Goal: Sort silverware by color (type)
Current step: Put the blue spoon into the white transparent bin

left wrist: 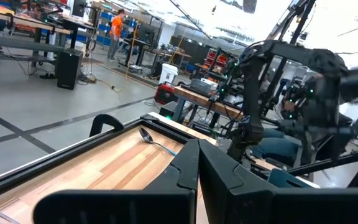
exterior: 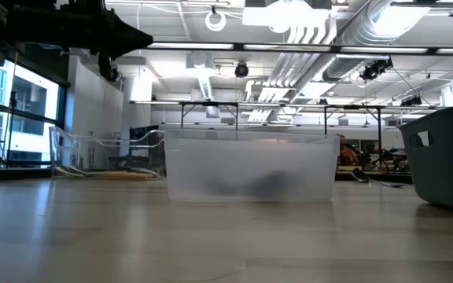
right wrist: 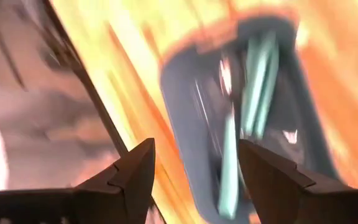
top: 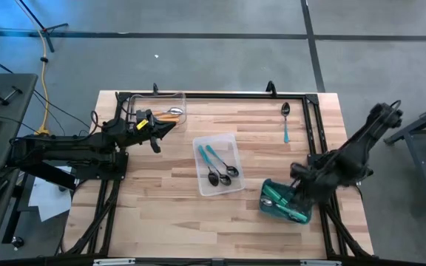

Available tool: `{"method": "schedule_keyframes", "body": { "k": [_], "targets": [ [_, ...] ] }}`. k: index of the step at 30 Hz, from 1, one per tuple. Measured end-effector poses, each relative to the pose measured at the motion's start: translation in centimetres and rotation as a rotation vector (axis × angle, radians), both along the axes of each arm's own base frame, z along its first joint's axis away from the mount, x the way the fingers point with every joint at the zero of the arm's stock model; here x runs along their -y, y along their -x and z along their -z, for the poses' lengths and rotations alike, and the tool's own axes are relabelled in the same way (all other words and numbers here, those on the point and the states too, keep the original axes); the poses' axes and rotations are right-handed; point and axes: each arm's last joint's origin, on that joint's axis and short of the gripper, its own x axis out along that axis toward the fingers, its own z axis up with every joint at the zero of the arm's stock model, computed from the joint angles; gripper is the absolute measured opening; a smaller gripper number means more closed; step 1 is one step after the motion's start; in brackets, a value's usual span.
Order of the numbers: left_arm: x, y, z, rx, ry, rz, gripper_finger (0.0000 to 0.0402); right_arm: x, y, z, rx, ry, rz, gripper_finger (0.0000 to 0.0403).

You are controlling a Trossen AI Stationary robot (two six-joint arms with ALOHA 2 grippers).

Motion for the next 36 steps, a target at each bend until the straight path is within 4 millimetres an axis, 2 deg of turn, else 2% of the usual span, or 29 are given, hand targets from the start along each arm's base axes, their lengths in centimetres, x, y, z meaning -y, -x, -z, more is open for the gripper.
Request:
{"method": "schedule_keyframes", "body": {
  "k": [3, 7, 13, 18, 22, 28, 32, 36],
  "targets": [
    [0.0, 0.0, 0.0, 0.0, 0.0, 0.0, 0.0, 1.5, 1.0, -1.8, 0.151, 0.02, 0.068, 0.0213],
    [0.0, 0.0, 0.0, 0.0, 0.001, 0.0, 0.0, 2.9, 2.1, -2.9, 0.261, 0.03, 0.099, 0.0213],
    [0.0, 0.0, 0.1, -0.002, 0.013, 0.001, 0.0, 3.4, 2.8, -3.1, 0.246, 0.007, 0.057, 0.0213],
    [0.0, 0.0, 0.2, -0.017, 0.023, 0.001, 0.0, 2.9, 2.2, -3.0, 0.262, 0.033, 0.068, 0.0213],
    [0.0, 0.0, 0.2, -0.007, 0.041, 0.003, 0.0, 2.6, 0.8, -2.7, 0.329, 0.123, 0.158, 0.0213],
    [0.0, 0.0, 0.1, 0.003, 0.051, 0.004, 0.0, 3.3, -2.7, -1.9, 0.358, 0.269, 0.199, 0.0213],
    [0.0, 0.0, 0.1, 0.021, 0.086, 0.007, 0.0, 4.6, -5.7, -1.8, 0.418, 0.373, 0.147, 0.0213],
    [0.0, 0.0, -0.2, 0.057, 0.104, 0.011, 0.0, 6.8, -8.6, -0.6, 0.473, 0.398, 0.036, 0.0213]
  ]
}}
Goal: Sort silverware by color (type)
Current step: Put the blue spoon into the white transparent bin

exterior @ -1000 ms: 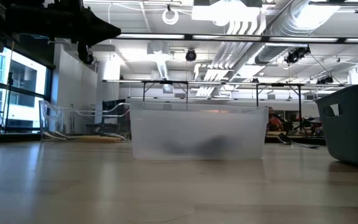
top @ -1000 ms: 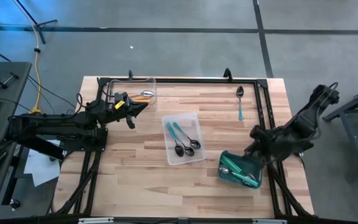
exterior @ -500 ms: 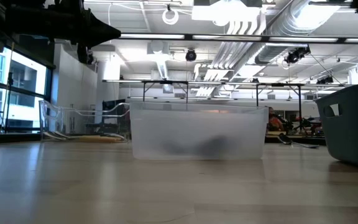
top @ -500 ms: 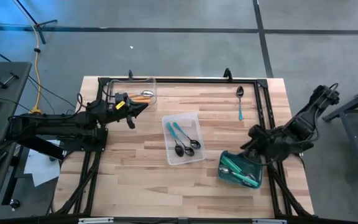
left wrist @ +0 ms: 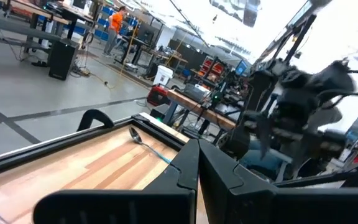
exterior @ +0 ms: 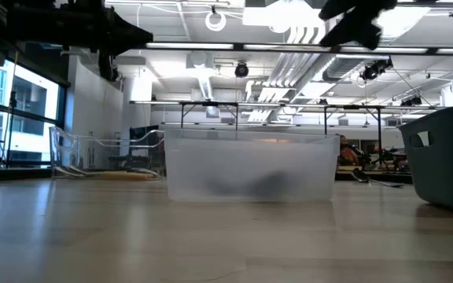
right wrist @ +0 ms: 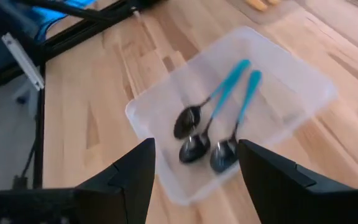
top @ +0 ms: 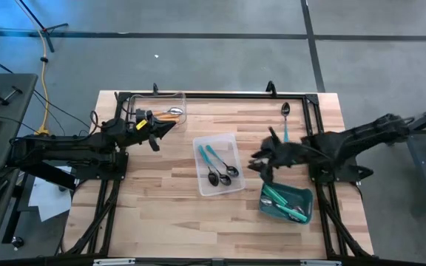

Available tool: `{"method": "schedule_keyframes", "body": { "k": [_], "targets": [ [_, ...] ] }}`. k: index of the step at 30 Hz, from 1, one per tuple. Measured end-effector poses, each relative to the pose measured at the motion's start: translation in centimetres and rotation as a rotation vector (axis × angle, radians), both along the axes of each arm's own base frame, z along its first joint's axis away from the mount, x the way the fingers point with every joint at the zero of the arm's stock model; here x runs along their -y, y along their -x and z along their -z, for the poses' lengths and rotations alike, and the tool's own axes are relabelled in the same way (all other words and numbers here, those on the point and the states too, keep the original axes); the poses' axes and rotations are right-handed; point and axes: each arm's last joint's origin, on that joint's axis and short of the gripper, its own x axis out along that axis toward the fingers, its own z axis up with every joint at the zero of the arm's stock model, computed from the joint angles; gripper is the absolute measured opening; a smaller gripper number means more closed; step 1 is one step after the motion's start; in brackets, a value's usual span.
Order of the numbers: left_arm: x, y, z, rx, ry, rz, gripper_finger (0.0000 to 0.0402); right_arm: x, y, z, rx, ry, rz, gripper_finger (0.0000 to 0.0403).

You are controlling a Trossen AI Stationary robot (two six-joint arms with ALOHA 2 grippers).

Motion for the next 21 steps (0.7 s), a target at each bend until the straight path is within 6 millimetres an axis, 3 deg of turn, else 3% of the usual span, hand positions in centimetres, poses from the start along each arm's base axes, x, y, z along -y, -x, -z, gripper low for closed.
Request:
{"method": "schedule_keyframes", "body": {
  "k": [5, 9, 15, 21],
  "targets": [
    [0.0, 0.0, -0.3, 0.029, 0.002, 0.001, 0.0, 3.8, -2.5, 2.6, 0.097, 0.024, -0.1, 0.0213],
    [0.0, 0.0, -0.2, 0.021, -0.009, 0.0, 0.0, 7.4, -3.5, 4.0, 0.263, 0.043, -0.077, 0.0213],
    [0.0, 0.0, -0.4, 0.027, -0.036, -0.004, 0.0, 11.2, -4.1, 2.8, 0.58, 0.09, -0.045, 0.0213],
    [0.0, 0.1, -0.4, 0.012, -0.101, -0.012, 0.0, 12.0, -4.1, 1.7, 0.632, 0.13, -0.111, 0.0213]
  ]
}}
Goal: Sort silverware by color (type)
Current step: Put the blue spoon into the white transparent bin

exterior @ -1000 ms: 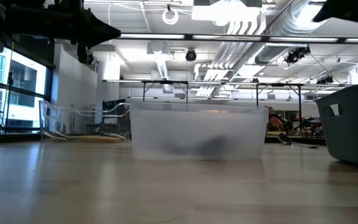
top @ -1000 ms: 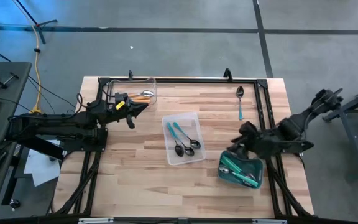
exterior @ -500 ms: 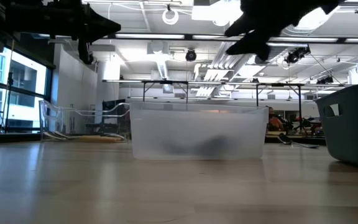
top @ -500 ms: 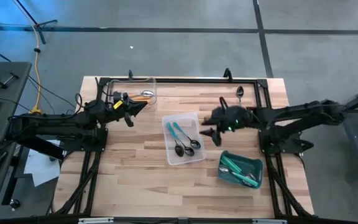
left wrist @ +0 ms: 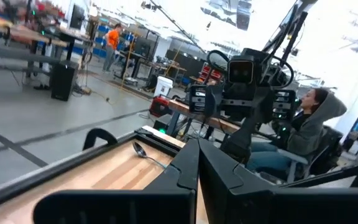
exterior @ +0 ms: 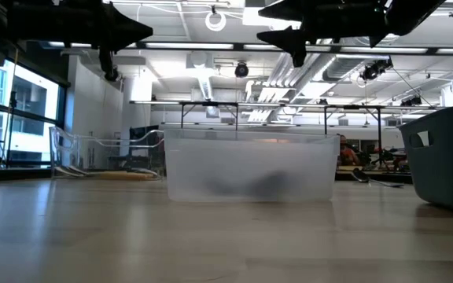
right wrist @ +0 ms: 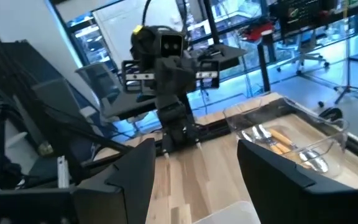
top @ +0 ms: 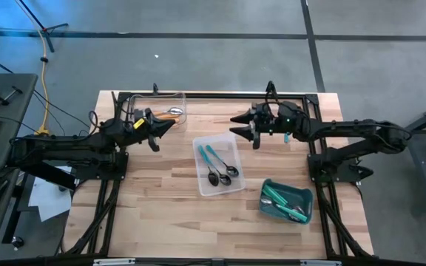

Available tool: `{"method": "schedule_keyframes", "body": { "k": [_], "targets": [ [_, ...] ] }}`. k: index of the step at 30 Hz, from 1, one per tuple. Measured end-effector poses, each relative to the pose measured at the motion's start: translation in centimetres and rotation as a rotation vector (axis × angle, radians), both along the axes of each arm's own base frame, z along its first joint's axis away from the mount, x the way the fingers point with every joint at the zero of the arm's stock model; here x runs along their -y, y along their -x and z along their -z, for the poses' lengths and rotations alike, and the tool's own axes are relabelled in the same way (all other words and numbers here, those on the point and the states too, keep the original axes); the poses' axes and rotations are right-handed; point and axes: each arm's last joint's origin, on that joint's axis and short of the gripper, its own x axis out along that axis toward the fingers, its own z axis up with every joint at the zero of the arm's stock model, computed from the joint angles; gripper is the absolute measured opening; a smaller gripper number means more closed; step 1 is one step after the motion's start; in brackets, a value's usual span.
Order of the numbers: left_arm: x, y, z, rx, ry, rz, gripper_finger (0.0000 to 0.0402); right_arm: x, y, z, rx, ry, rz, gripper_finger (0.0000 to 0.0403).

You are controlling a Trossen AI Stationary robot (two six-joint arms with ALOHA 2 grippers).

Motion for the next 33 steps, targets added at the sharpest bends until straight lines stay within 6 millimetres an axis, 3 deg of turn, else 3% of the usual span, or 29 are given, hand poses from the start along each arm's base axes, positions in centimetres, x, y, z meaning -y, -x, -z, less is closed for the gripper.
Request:
{"method": "schedule_keyframes", "body": {
  "k": [4, 9, 19, 33],
  "targets": [
    [0.1, 0.0, -0.4, -0.001, -0.102, 0.008, 0.0, 0.0, 0.0, 0.2, -0.019, -0.002, -0.015, 0.0203],
    [0.2, -0.2, -2.3, -0.017, -0.202, 0.039, 0.0, -0.1, 0.0, 0.2, -0.024, 0.008, -0.015, 0.0167],
    [0.1, -0.4, -3.5, -0.089, -0.237, 0.041, 0.0, -0.1, 0.0, 0.2, -0.025, 0.014, -0.013, 0.0012],
    [0.1, -0.4, -3.5, -0.089, -0.239, 0.04, 0.0, -0.1, 0.0, 0.4, -0.038, 0.036, -0.017, 0.0004]
  ]
}}
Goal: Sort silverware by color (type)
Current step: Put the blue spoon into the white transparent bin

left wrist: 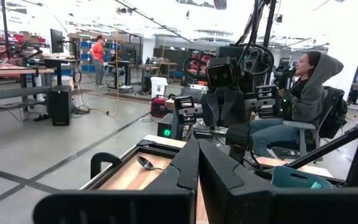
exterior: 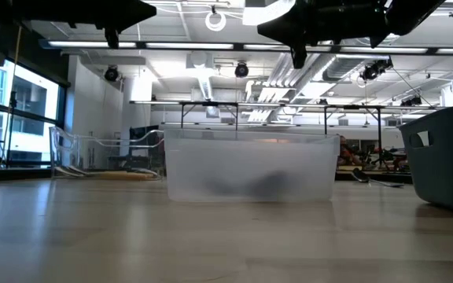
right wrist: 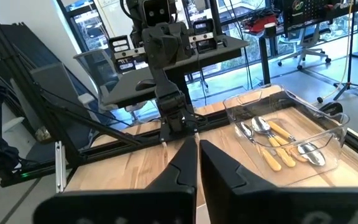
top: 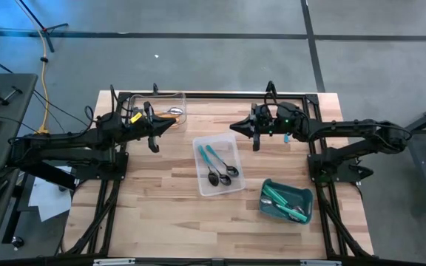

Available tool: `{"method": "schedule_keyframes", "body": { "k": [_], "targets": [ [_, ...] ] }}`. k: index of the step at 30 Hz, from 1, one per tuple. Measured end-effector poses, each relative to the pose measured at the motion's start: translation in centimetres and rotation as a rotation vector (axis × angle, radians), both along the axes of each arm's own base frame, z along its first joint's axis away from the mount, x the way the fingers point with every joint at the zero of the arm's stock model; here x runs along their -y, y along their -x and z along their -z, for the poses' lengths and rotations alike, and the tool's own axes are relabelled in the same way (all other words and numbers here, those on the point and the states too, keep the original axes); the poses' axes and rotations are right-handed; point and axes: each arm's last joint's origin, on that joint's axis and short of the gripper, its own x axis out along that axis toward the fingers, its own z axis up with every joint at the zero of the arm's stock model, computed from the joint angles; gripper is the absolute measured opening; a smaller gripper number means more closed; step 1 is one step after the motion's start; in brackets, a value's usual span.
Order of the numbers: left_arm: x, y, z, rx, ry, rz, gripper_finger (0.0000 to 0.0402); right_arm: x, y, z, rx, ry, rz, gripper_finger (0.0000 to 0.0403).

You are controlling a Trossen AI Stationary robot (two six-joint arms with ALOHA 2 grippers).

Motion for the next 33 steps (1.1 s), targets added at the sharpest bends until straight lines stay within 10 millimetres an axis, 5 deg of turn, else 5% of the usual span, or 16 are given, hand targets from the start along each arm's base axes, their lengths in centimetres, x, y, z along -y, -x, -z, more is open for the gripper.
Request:
{"method": "schedule_keyframes", "body": {
  "k": [33],
  "targets": [
    [0.0, 0.0, 0.05, -0.004, 0.001, -0.001, 0.0001, -0.01, 0.01, 0.2, -0.02, 0.015, -0.005, 0.0]
  ]
}}
